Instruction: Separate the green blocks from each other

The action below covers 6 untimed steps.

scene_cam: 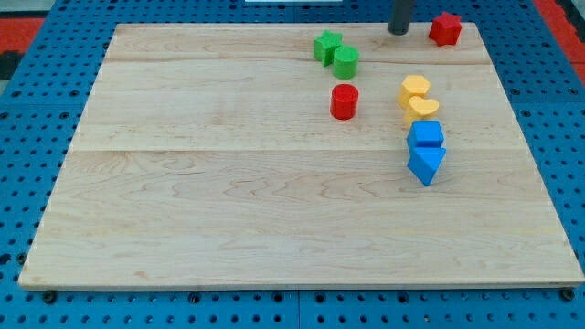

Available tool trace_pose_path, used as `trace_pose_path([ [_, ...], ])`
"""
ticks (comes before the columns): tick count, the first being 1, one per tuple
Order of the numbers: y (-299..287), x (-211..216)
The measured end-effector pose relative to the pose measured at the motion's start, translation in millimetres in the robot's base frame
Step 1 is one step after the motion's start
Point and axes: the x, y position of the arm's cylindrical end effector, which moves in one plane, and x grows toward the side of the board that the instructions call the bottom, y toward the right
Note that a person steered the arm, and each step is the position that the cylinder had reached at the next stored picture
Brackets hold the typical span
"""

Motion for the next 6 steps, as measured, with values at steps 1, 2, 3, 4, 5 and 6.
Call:
trace_pose_path([
  [1,-27.3,31.2],
  [2,-50.7,52.5],
  [3,-88.0,54.7],
  [4,-101.9,54.6],
  [5,-110.9,51.7],
  [6,-120.0,42.9],
])
